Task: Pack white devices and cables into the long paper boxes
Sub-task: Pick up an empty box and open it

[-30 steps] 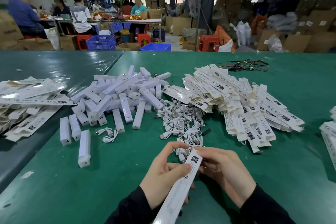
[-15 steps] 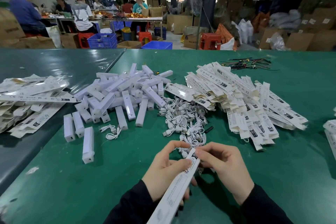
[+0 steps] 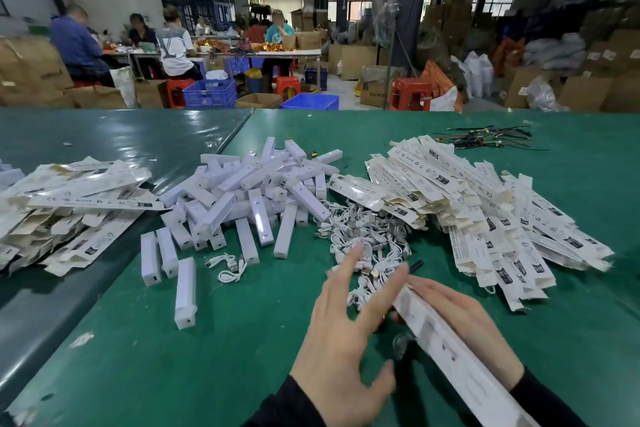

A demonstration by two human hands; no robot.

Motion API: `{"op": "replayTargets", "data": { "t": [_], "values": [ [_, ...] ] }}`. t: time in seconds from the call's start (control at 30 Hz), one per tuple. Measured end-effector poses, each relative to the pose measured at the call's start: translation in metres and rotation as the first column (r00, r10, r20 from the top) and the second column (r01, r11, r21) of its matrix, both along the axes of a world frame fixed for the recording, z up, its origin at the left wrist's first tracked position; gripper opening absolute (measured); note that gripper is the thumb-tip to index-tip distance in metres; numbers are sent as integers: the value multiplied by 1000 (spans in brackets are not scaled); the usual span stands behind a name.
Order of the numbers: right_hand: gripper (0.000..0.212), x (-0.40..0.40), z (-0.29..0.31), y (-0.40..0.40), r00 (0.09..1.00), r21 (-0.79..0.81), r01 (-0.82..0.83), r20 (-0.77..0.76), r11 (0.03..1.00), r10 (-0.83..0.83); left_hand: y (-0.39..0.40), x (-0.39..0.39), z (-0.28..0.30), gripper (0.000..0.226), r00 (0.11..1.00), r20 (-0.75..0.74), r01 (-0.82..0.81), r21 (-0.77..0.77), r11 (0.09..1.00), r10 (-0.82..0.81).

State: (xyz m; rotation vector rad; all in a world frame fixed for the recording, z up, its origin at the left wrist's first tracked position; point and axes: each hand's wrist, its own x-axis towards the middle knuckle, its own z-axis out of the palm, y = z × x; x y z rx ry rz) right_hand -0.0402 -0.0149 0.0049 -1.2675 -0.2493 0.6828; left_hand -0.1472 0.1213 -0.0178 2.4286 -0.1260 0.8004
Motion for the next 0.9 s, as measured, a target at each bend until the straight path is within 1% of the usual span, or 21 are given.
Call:
{"op": "replayTargets", "data": {
  "t": [0.07,0.1,0.13,0.17,0.2,0.23,0.27,0.3,0.33,0.4,0.43,0.5,0.53,0.6,0.63,0.7,0.77,0.8,0.83,0.87,0.9],
  "values": [
    [16,-9,-4,10,997,-55,-58,47,997,61,-6,2,-1,82,987,151,31,212,977,-64],
    [11,-13,-4,16,991,-103,-79,97,992,89,-7,5,-3,73,970,234,-3,249,969,-57],
    [18,-13,-7,22,973,-172,-91,196,981,125,-7,7,-6,62,950,309,-30,231,973,-44],
    [22,-10,-8,29,933,-244,-102,314,964,178,-3,8,-8,48,931,365,-44,170,985,-21],
    [21,-5,-6,38,867,-312,-80,447,947,221,2,8,-9,31,917,398,-75,97,992,31],
    [17,1,-4,48,785,-368,-17,571,930,241,8,7,-8,21,902,416,-127,2,992,115],
    [15,9,-2,61,689,-407,59,677,911,258,16,4,-5,17,879,424,-184,-117,976,217],
    [18,16,2,75,588,-439,117,754,891,295,25,2,-1,14,850,415,-251,-225,942,325],
    [24,22,4,91,483,-474,145,800,869,356,32,0,2,12,808,398,-339,-292,895,436],
    [35,27,7,128,312,-544,167,820,822,479,45,-2,6,16,714,325,-509,-368,778,620],
    [39,28,7,145,262,-577,169,808,799,528,52,-3,6,21,677,245,-569,-423,705,694],
    [39,28,3,177,230,-652,191,757,734,612,63,-3,3,26,659,18,-629,-536,563,752],
    [38,29,0,190,238,-689,209,724,693,648,67,-3,1,32,681,-93,-625,-591,510,726],
    [34,28,-5,207,294,-738,236,674,632,678,70,-4,1,41,765,-220,-559,-695,453,605],
    [28,28,-6,212,334,-744,247,667,621,667,70,-4,2,40,805,-251,-513,-749,418,537],
    [11,31,-8,213,392,-734,275,675,621,624,70,-1,3,36,864,-290,-422,-862,281,411],
    [14,35,-9,203,445,-737,267,666,621,599,70,0,3,38,906,-298,-348,-928,131,300],
    [19,36,-8,194,500,-729,217,654,649,568,70,0,4,37,924,-288,-318,-944,87,251],
    [25,38,-6,181,589,-694,129,629,709,508,70,0,6,33,942,-265,-283,-957,59,205],
    [32,38,-2,166,700,-612,23,574,790,424,68,-1,7,28,960,-237,-245,-969,38,152],
    [39,36,3,148,808,-476,-69,488,877,329,66,-1,9,24,974,-209,-212,-977,16,87]
  ]
}}
